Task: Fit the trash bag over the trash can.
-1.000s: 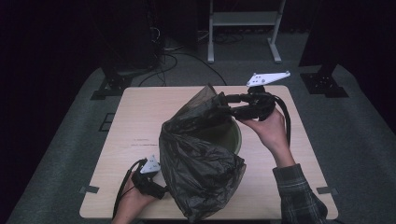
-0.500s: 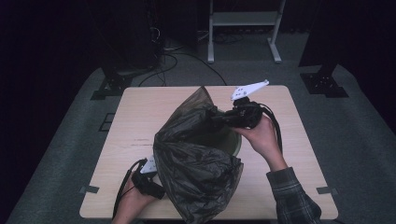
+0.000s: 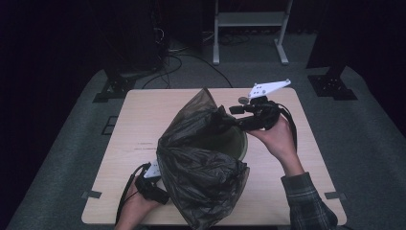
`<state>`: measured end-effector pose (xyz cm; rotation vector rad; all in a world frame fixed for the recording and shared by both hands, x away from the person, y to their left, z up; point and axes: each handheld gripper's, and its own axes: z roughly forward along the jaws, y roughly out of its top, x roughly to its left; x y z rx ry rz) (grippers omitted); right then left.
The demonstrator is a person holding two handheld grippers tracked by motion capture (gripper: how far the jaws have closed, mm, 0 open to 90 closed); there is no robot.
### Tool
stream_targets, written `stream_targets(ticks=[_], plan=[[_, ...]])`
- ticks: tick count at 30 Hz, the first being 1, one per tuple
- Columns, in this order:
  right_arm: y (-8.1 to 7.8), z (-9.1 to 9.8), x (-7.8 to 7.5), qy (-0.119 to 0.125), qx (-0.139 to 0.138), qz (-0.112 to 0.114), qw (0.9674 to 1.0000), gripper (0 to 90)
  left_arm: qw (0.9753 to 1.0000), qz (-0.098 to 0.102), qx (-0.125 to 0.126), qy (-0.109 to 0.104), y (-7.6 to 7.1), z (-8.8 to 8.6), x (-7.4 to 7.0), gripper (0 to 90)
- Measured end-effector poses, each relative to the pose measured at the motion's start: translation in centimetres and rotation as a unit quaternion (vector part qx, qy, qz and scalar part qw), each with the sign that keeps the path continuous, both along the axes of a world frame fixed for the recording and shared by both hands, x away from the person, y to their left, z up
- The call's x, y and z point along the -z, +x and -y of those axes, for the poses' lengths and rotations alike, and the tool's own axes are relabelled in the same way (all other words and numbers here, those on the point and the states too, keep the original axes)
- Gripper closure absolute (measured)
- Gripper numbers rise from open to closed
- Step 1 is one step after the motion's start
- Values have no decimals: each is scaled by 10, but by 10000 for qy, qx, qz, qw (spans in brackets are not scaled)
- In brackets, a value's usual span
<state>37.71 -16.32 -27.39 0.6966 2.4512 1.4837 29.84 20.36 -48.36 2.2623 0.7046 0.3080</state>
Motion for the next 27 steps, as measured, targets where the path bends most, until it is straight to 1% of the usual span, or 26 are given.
stream_targets(ticks=[1,3,5,8,12,17,20,22,23,25,27], plan=[[3,0,-2,52,28,13,10000,446,10000,0,2,1,0,0,0,0],[9,-2,-8,148,75,104,9998,446,10000,0,4,2,0,0,0,0],[18,-6,-14,155,170,155,9996,450,10000,0,6,1,0,0,0,0],[33,-13,-21,182,203,169,9995,470,10000,1,9,2,0,0,0,0],[52,-24,-22,209,168,89,9996,486,10000,2,11,1,0,0,0,0],[72,-37,-12,247,73,-149,9996,524,10000,1,10,-1,0,0,0,0],[79,-46,-3,169,-8,-305,9994,624,10000,2,12,1,0,0,0,0],[81,-49,2,144,-160,-408,9989,726,10000,1,14,0,0,0,0,0],[81,-50,5,129,-255,-477,9985,797,10000,1,14,1,0,0,0,0],[77,-50,7,58,-336,-464,9983,883,10000,1,15,0,0,0,0,0],[72,-48,9,33,-409,-471,9981,897,10000,1,15,1,0,0,0,0]])
